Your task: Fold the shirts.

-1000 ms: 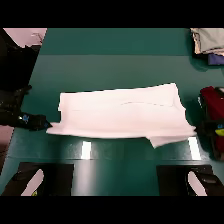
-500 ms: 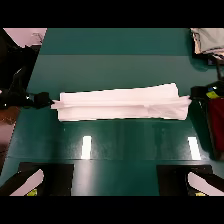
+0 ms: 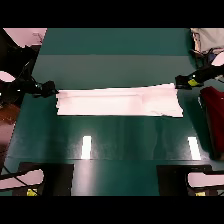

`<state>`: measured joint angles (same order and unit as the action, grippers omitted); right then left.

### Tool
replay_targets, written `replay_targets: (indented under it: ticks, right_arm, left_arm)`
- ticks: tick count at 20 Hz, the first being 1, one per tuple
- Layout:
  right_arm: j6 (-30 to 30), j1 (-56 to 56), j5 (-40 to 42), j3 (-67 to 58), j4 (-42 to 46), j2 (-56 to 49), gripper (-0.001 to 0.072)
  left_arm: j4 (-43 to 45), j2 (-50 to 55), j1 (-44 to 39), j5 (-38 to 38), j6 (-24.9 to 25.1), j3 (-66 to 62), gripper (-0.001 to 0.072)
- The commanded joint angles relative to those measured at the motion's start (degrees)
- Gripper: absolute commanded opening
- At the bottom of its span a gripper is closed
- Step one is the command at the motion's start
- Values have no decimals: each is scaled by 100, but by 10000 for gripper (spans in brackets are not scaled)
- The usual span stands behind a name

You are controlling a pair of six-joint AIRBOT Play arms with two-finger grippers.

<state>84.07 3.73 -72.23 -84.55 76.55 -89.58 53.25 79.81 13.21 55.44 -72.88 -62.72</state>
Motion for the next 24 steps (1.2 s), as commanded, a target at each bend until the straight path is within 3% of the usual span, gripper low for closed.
replay_targets:
  ticks: [1,2,3,5,7,8,10,11,12,13,14,16,19,24]
  right_arm:
    - [494,9,472,-280,-122,-490,40]
    - [494,-22,603,-306,-367,-531,206]
    - [479,-96,754,-306,-726,-533,352]
    - [249,-295,767,-306,-1484,-501,355]
    - [-98,-562,424,-306,-1700,-369,355]
    - [-273,-702,166,-304,-1681,-299,355]
    - [-588,-1080,-446,-302,-1685,-210,355]
    - [-699,-1303,-748,-302,-1692,-214,357]
    - [-791,-1499,-942,-258,-1698,-225,419]
    - [-870,-1700,-1054,-133,-1709,-225,609]
    - [-876,-1862,-1045,61,-1709,-227,697]
    - [-1180,-2090,-916,520,-1731,-280,694]
    - [-1897,-2240,-673,1102,-2483,-479,692]
    - [-2350,-2033,-319,1276,-2968,-903,667]
  left_arm:
    - [-509,363,0,-459,273,-162,133]
    - [-568,363,0,-507,238,-162,438]
    - [-599,358,0,-494,138,-170,626]
    - [-597,356,0,-166,79,-302,624]
    - [-597,356,0,518,85,-522,622]
    - [-605,348,0,828,85,-595,597]
    - [-619,328,0,1176,98,-621,111]
    - [-616,328,-2,1263,160,-621,25]
    - [-625,328,-2,1327,133,-621,24]
    - [-669,328,-2,1414,129,-621,24]
    - [-739,328,-2,1508,129,-621,24]
    - [-890,328,-2,1720,129,-621,24]
    - [-1025,328,-2,1847,125,-619,23]
    - [-1034,328,-474,1690,85,-619,24]
